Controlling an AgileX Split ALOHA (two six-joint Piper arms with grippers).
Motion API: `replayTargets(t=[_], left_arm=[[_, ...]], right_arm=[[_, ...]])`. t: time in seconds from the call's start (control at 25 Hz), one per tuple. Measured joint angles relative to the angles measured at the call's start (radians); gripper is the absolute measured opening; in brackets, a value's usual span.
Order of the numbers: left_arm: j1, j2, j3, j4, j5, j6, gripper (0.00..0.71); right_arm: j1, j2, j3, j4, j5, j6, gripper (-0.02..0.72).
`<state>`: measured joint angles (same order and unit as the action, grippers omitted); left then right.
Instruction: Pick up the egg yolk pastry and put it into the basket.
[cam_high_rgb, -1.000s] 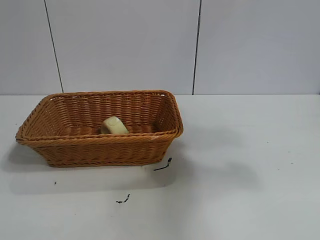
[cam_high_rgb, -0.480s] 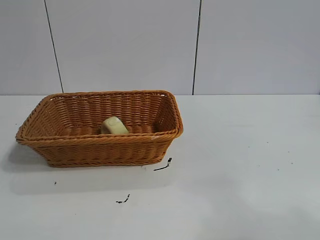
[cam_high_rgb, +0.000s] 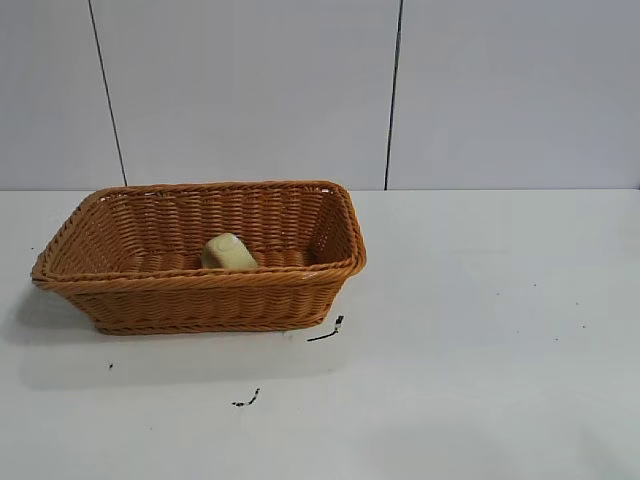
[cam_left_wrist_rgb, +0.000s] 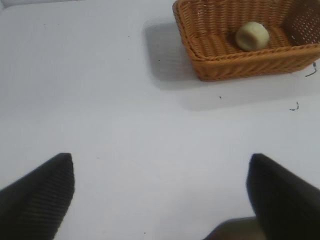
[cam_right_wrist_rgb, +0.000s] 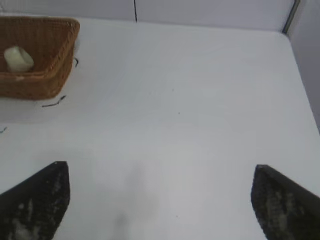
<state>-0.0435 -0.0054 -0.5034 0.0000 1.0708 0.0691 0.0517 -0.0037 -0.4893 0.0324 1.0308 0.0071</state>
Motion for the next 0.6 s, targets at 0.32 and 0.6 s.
replayTargets(t=[0.32,0.6], left_arm=[[0.000,0.000,0.000,0.000,0.000,0.000,0.696],[0.000,0.000,0.000,0.000,0.000,0.000,0.696]], right_arm=[[0.000,-0.001,0.002,0.000,0.000,0.000,0.678],[0.000,-0.001,0.002,0.000,0.000,0.000,0.678]])
